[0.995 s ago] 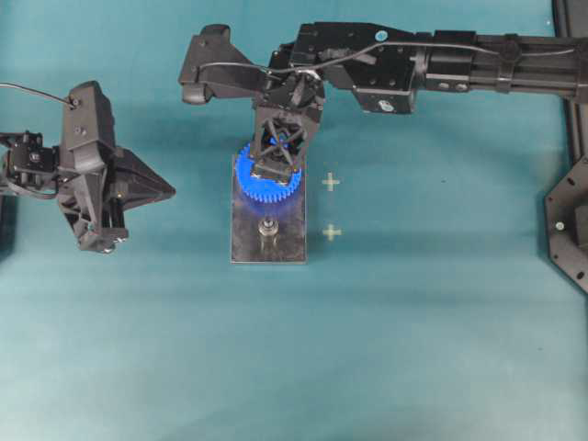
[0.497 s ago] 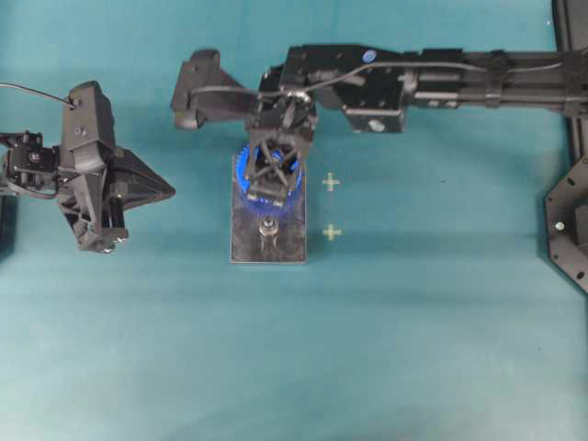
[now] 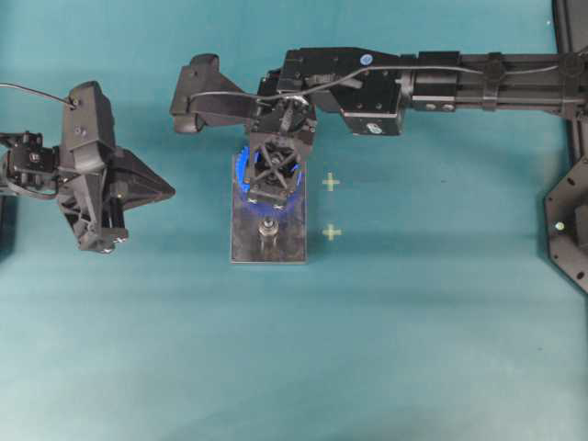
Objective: Fit the large gear onto the shaft.
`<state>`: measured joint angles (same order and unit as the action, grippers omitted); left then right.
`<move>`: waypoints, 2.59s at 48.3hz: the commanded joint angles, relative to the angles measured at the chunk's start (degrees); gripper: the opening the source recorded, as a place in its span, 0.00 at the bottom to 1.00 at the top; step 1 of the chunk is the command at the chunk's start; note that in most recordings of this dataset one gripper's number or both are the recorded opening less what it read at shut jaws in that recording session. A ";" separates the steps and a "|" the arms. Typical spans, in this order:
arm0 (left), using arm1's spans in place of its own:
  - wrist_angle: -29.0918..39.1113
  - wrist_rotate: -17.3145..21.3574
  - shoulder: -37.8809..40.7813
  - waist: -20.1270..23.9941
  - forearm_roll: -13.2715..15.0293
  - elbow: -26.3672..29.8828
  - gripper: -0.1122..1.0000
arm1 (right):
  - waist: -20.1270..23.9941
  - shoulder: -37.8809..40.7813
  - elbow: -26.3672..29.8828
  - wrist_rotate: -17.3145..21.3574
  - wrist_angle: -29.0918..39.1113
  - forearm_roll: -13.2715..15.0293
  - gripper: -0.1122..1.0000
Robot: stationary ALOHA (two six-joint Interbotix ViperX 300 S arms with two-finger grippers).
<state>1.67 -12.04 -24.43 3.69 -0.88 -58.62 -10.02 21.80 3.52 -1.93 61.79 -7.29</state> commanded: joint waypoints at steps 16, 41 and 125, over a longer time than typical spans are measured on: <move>-0.53 -0.09 -0.62 0.09 -0.09 0.09 0.10 | -0.09 -8.17 -1.14 0.44 0.97 0.09 0.73; -6.94 3.96 -2.29 -1.14 -0.18 -0.88 0.10 | 1.32 -26.10 -22.15 -0.88 -16.61 0.26 0.73; -8.00 9.84 0.53 -3.96 -0.18 -0.79 0.10 | 6.86 -50.80 -57.22 -0.70 -47.90 0.97 0.72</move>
<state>-6.06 -2.11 -23.64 -0.18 -0.79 -60.21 -3.34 -28.83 -54.32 -2.72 13.71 -6.24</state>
